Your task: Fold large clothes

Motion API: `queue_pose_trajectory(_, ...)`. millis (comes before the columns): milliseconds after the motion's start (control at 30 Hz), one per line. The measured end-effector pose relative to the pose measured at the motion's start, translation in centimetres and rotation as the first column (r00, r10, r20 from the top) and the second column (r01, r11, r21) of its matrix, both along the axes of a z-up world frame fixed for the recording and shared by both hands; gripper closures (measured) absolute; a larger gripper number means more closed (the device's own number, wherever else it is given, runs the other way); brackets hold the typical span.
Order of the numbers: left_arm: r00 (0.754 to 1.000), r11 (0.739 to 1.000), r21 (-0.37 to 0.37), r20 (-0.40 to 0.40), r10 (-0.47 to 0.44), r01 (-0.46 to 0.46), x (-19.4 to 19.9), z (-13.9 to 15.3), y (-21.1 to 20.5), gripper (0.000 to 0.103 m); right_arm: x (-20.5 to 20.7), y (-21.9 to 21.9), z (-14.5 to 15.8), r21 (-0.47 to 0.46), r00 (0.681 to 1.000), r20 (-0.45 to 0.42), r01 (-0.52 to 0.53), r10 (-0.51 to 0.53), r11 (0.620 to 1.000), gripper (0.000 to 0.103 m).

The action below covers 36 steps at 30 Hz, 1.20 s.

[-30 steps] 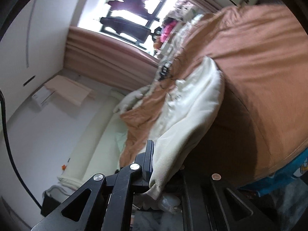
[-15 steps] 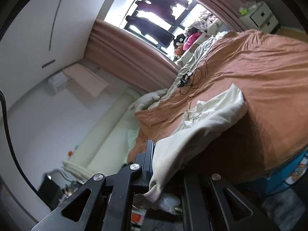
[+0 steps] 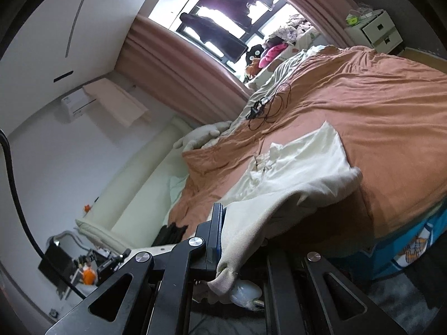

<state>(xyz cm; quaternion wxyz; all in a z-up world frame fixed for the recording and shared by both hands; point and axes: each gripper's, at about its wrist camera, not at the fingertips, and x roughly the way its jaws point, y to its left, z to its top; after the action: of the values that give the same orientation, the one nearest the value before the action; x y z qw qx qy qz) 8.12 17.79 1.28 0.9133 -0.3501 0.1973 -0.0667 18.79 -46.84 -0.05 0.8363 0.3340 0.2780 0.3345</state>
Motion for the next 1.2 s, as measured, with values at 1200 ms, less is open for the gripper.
queue_pose_trajectory(1200, 0.978, 0.979, 0.201, -0.197, 0.065, -0.025, 32.9, -3.4, 3.8, 0.096, 27.4, 7.9, -2.2, -0.196, 0.977, -0.111, 0.158, -0.182, 0.968, 0.095)
